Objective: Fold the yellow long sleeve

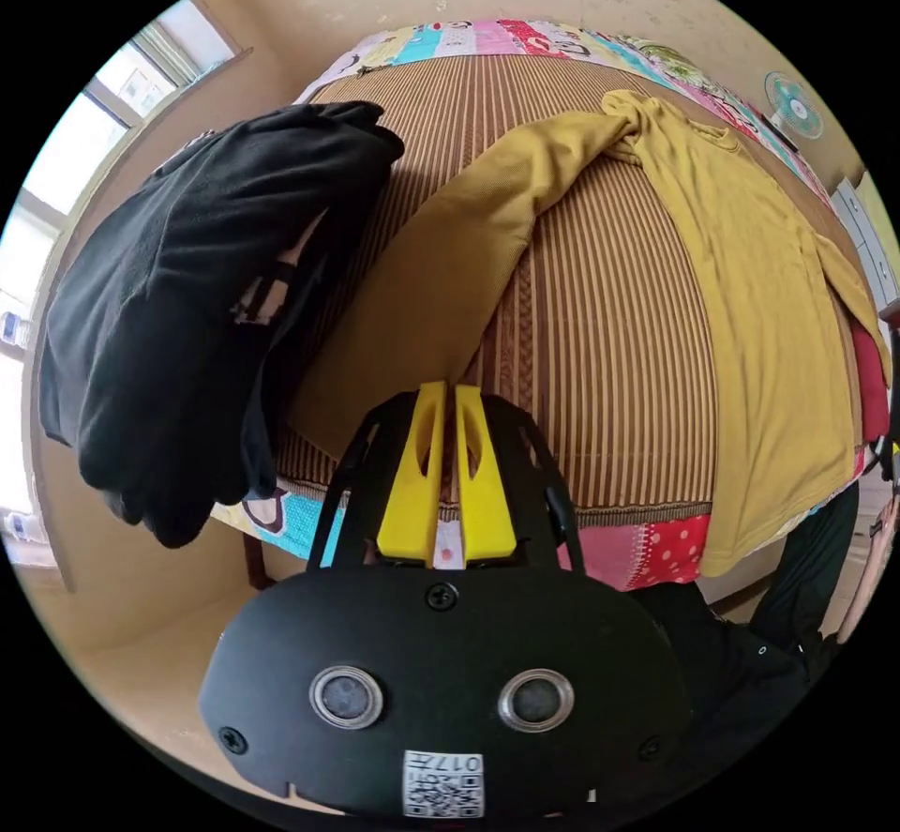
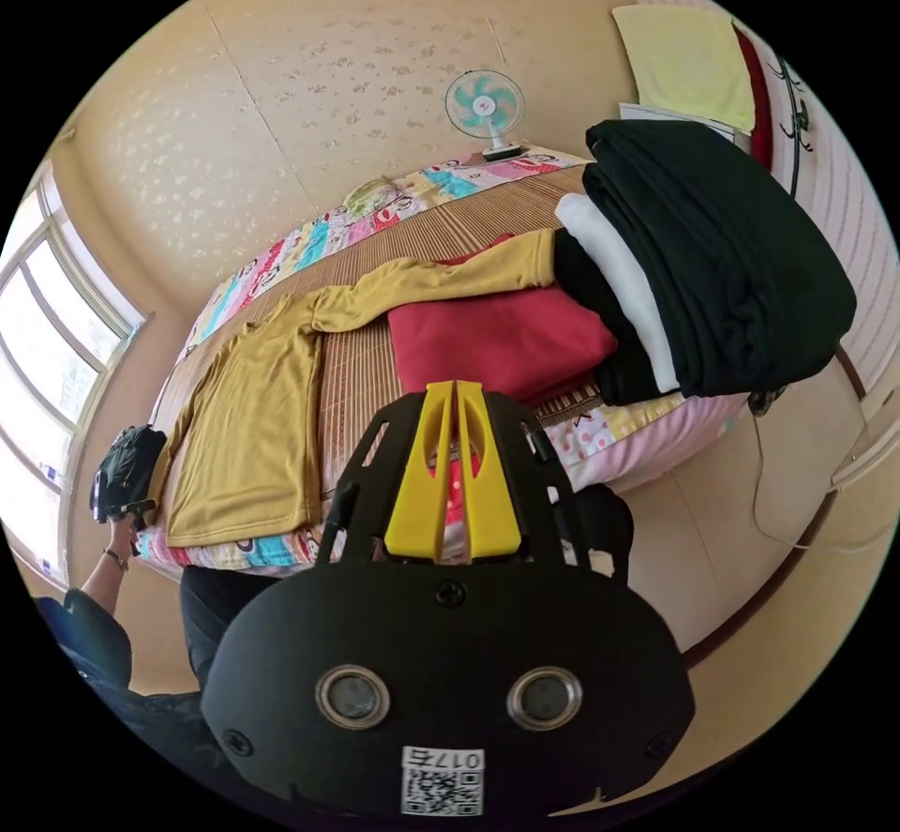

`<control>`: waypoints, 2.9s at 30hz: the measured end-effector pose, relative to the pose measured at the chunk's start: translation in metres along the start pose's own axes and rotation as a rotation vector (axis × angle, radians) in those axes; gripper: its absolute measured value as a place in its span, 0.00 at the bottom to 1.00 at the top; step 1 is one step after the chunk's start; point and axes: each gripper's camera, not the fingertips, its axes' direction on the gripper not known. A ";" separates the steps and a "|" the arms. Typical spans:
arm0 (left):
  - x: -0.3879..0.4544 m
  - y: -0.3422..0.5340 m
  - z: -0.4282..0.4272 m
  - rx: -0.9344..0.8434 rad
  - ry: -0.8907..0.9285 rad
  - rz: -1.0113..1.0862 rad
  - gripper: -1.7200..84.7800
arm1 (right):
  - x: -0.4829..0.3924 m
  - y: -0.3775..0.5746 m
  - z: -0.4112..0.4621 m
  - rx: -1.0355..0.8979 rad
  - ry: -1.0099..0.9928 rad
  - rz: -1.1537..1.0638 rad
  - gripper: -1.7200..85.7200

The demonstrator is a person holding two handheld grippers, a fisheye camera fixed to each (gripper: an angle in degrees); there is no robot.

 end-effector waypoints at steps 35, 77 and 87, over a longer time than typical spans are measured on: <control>-0.088 -0.014 -0.150 0.550 1.281 -0.284 0.09 | -0.465 -0.149 0.132 -0.378 -0.804 -0.697 0.06; 0.005 -0.118 0.057 0.526 0.991 -0.559 0.14 | -0.109 -0.283 0.702 -0.482 -0.564 -0.303 0.06; -0.008 -0.129 0.079 0.507 0.945 -0.717 0.15 | -0.096 -0.313 0.755 -0.489 -0.232 -0.165 0.10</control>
